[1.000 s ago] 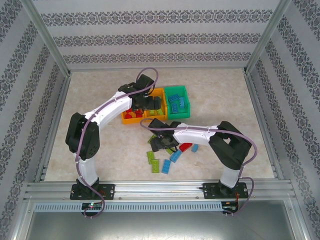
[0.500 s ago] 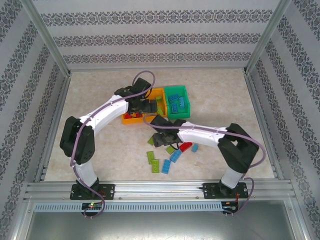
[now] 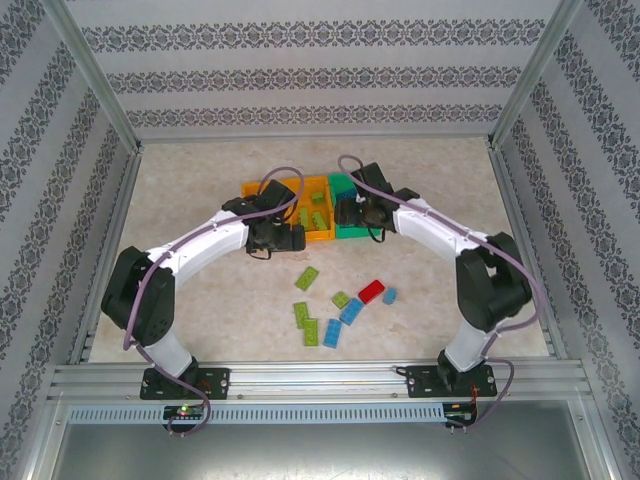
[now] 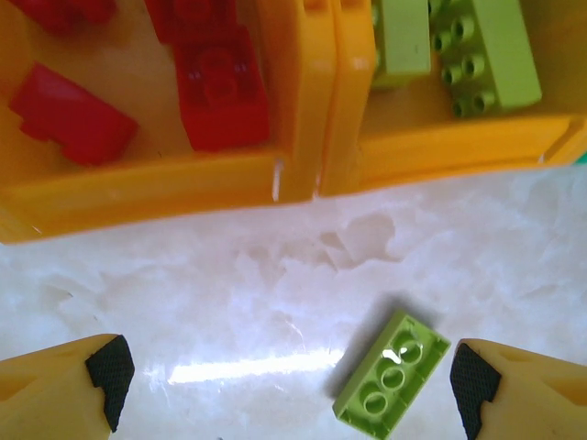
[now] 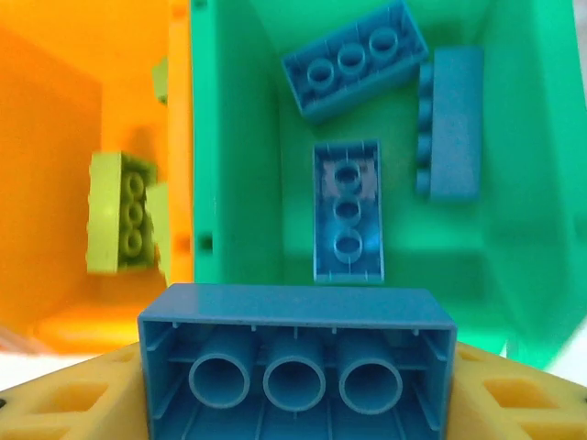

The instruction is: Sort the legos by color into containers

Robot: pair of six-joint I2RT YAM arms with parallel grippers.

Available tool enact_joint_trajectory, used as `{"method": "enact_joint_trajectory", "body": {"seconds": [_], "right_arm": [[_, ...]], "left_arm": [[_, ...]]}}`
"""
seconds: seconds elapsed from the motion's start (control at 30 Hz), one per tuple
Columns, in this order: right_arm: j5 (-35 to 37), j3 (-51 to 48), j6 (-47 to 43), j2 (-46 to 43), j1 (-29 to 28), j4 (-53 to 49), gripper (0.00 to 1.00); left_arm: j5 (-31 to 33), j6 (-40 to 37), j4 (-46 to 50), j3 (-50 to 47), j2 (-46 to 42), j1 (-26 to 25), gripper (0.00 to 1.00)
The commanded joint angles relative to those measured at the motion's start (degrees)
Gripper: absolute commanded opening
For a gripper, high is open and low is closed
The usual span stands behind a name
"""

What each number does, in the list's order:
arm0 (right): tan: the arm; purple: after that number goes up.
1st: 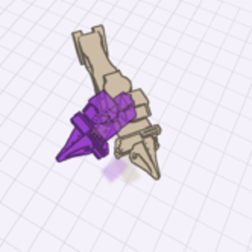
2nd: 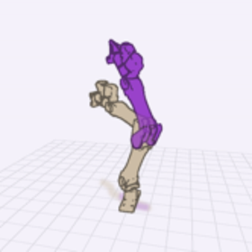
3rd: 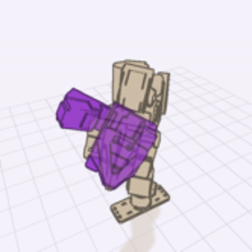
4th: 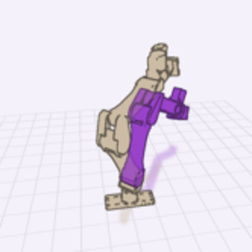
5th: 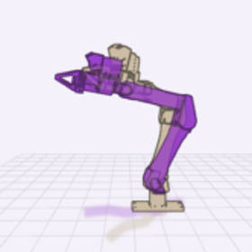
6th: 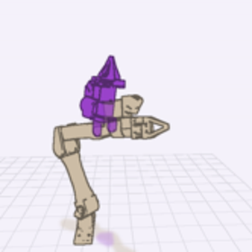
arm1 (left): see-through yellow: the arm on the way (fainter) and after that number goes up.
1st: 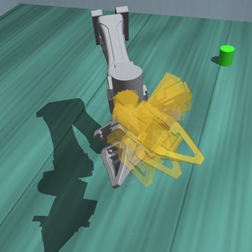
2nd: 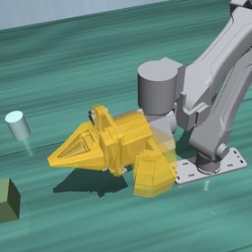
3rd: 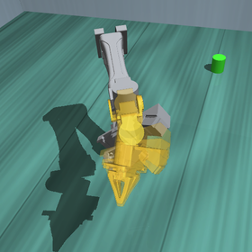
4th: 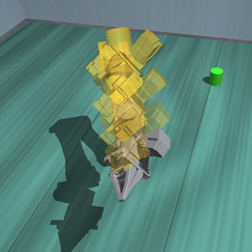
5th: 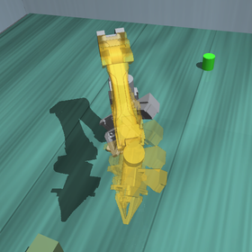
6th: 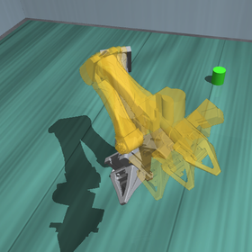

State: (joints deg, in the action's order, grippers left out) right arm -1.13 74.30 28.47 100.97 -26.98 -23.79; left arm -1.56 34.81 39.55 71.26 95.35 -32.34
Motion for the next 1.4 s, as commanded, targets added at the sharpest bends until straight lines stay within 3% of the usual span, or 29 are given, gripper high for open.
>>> {"method": "enact_joint_trajectory", "body": {"seconds": [0.0, 0.33, 0.67, 1.0, 1.37], "right_arm": [[-1.8, 5.3, -2.2, 4.3, 1.7, -1.7, 0.57], [-1.6, 13.7, -0.9, 12.0, 4.7, -3.3, 0.61], [-2.7, 14.9, 1.3, 13.4, 4.7, -3.2, 0.81], [-4.8, 13.1, 1.9, 10.3, 4.8, -0.6, 0.85], [-7.3, 9.5, 1.7, 6.9, 5.8, 2.1, 0.86]], "left_arm": [[-0.9, 2.3, 0.6, -2.0, -1.7, -2.9, 0.91], [-3.6, 7.5, 3.8, -7.5, -3.9, -11.0, 0.91], [-8.0, 13.2, 4.1, -8.3, -3.7, -17.5, 0.86], [-9.5, 20.6, 6.7, -9.3, -3.1, -23.2, 0.73], [-7.2, 26.4, 6.9, -8.8, 2.1, -28.3, 0.7]]}}
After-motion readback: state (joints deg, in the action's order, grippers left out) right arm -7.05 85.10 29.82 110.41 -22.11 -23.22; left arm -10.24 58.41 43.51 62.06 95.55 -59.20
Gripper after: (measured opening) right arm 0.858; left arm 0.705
